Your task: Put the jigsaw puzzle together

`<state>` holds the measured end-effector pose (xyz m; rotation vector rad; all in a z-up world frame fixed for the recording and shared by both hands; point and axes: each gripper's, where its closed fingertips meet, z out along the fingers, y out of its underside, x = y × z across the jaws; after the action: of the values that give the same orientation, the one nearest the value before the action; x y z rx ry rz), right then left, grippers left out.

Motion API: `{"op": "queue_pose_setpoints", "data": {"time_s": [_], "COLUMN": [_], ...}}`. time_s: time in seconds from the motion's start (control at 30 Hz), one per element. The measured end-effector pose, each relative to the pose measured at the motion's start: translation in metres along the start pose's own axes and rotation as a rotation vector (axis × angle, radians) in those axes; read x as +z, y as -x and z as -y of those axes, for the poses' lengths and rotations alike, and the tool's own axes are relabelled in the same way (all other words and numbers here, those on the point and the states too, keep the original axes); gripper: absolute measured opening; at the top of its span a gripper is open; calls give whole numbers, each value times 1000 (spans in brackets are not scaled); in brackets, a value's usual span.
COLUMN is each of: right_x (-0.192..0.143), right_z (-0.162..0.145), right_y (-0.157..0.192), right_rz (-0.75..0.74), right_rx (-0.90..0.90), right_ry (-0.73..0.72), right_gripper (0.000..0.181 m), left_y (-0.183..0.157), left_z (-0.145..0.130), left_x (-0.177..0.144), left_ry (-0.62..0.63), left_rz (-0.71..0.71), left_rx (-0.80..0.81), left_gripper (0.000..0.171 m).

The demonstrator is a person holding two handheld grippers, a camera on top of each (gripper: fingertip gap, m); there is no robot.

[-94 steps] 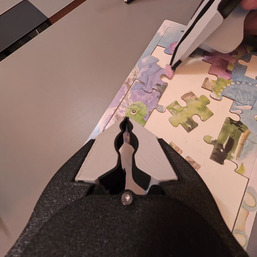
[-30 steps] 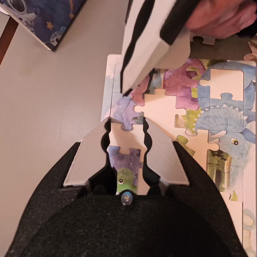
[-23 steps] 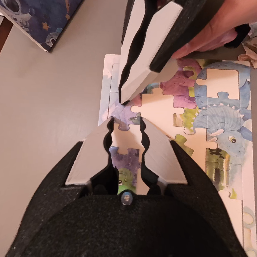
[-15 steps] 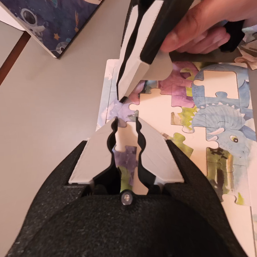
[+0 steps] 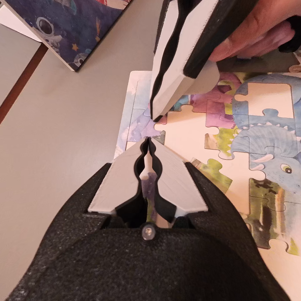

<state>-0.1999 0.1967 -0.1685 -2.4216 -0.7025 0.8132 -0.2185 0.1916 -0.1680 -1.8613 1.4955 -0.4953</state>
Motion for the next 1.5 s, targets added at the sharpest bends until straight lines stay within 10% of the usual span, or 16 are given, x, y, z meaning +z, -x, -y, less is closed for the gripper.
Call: {"op": "queue_pose_setpoints", "data": {"time_s": [0.23,0.4,0.57,1.2,1.3,1.4,1.5], "right_x": [-110,-208,-193,-170,-184,-206,-200], "right_z": [17,-54,-110,-106,-78,-20,18], "right_y": [-48,-121,-109,-133,-102,-8,72], "right_rz": [-274,-515,-460,-506,-267,377,942], "right_rx": [-55,82,46,30,127,201,257], "right_ry": [-305,-438,-342,-206,-413,-674,-622], "right_gripper": [5,44,57,44,44,43,44], "left_y": [68,97,91,53,47,13,-27], "left_z": [2,-51,-48,-29,-24,3,31], "left_x": [-86,-148,-143,-126,-127,-141,-173], "left_ry": [-172,-321,-401,-361,-386,-544,-718], "left_rz": [354,494,364,293,261,0,-389], "left_rx": [-127,-323,-440,-263,-256,-278,-358], "left_gripper": [7,14,19,19,19,21,37]}}
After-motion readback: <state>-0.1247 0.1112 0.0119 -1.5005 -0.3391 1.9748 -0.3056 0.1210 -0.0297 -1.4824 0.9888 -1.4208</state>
